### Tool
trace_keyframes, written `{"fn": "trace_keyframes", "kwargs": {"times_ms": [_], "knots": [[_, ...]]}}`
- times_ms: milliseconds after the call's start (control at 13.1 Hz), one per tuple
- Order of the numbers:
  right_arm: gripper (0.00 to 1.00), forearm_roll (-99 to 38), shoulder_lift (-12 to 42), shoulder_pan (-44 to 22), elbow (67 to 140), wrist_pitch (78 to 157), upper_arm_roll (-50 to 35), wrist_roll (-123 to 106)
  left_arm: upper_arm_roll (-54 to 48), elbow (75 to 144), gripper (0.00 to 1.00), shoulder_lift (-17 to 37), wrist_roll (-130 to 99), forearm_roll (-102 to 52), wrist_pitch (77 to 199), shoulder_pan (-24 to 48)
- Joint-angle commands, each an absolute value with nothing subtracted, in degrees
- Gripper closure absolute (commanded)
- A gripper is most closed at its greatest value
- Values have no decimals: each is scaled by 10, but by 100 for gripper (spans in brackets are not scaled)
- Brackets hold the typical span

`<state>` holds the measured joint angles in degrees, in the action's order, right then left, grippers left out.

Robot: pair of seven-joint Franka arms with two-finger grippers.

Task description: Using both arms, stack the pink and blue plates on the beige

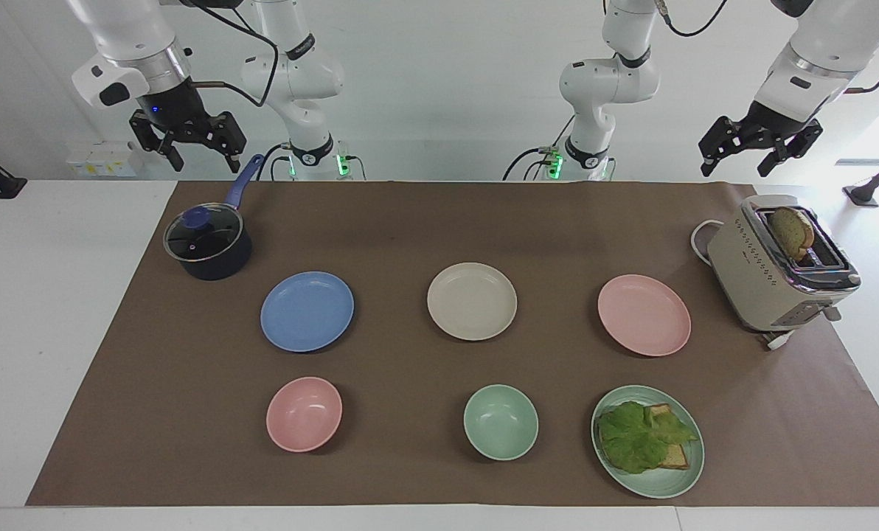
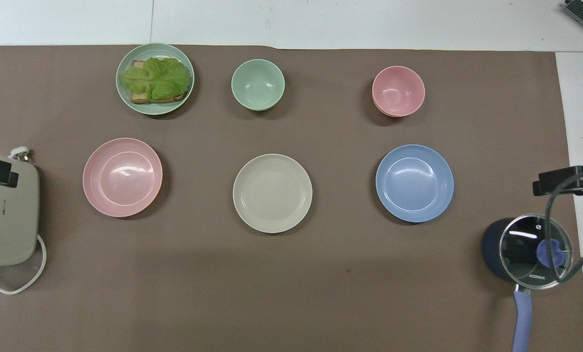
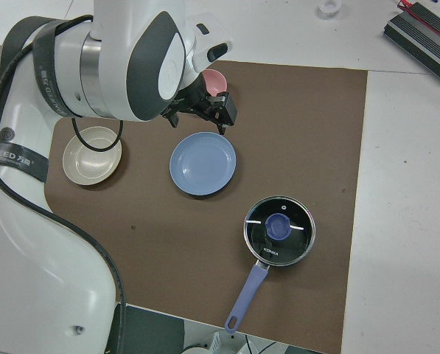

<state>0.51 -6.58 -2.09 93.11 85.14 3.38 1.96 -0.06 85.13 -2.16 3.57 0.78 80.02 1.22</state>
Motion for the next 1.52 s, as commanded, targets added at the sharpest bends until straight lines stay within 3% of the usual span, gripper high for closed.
{"fn": "trace_keyframes", "kwargs": {"times_ms": [0, 229, 610, 914, 1219, 1448], "knots": [[0, -10, -79, -16, 946, 853, 33, 10, 4, 844, 0, -26, 40, 4, 793, 17], [0, -10, -79, -16, 946, 853, 33, 10, 10, 882, 0, -31, 44, 3, 824, 10], [0, -10, -79, -16, 946, 853, 33, 10, 13, 1059, 0, -29, 39, 3, 1023, -21], [0, -10, -79, -16, 946, 853, 33, 10, 13, 1156, 0, 27, 44, 3, 1177, -36], [0, -10, -79, -16, 947, 853, 33, 10, 14, 1172, 0, 95, 35, 3, 1272, -50], [0, -10, -79, -16, 947, 853, 33, 9, 13, 1172, 0, 105, 26, 3, 1263, -53]]}}
